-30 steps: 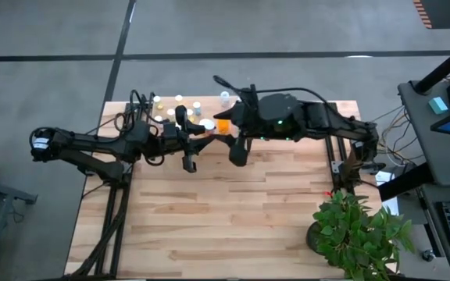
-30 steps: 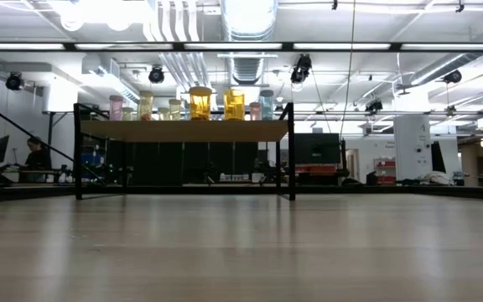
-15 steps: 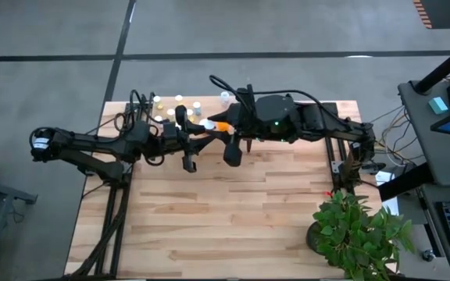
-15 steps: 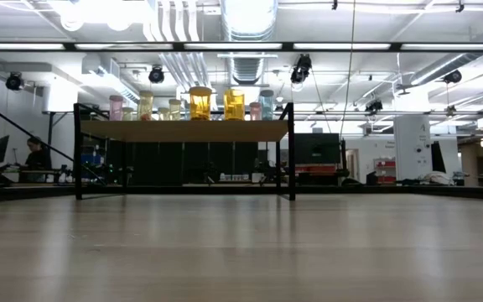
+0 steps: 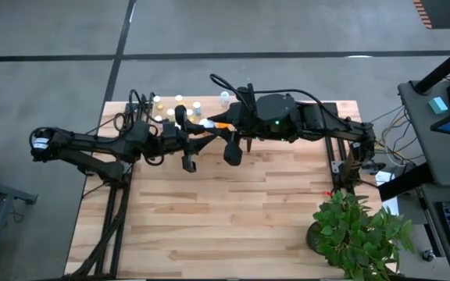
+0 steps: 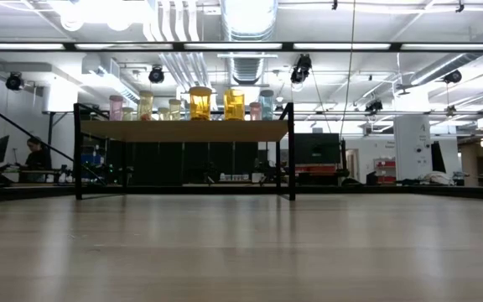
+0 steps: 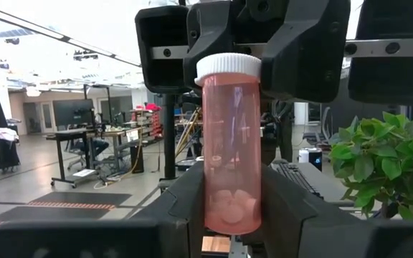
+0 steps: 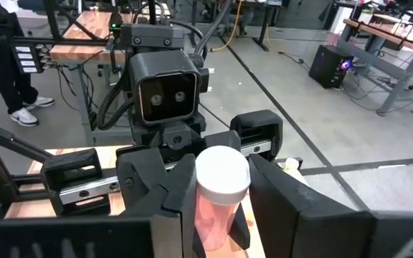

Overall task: Pick and place medicine bottles onto shelf by color
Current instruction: Put the red pill bottle on the shelf

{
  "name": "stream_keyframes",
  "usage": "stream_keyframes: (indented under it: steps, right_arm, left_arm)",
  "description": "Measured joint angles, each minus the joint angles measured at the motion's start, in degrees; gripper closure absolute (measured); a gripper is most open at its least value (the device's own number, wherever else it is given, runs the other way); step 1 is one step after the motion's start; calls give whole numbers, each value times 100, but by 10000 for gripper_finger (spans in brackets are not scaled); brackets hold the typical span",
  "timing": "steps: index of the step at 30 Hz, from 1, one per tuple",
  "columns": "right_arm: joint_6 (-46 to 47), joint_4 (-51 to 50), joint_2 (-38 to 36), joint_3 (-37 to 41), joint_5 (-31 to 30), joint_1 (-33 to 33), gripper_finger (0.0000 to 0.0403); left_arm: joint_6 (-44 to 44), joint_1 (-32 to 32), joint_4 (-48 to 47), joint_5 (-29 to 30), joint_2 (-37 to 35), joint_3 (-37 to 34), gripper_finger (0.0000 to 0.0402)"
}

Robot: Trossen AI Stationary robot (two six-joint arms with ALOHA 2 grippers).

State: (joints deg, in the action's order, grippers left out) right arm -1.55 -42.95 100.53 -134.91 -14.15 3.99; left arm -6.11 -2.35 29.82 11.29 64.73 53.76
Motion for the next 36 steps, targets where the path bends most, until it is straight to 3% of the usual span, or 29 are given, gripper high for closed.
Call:
stream_keyframes:
  steps: [15,23,31,36]
  right_arm:
    - [172,-64,11,4,17,-120,306]
    - [202,-202,-104,4,-37,-319,305]
    - [192,-1346,-164,27,-796,-851,305]
    - [468,-1509,-205,587,-793,-1270,305]
  left_arm:
    - [276,-2,-297,111,-56,0,235]
    - [431,4,-1228,117,-372,-13,230]
    - [739,10,-2238,295,-1064,-42,230]
    - [737,9,-2302,297,-1477,-44,230]
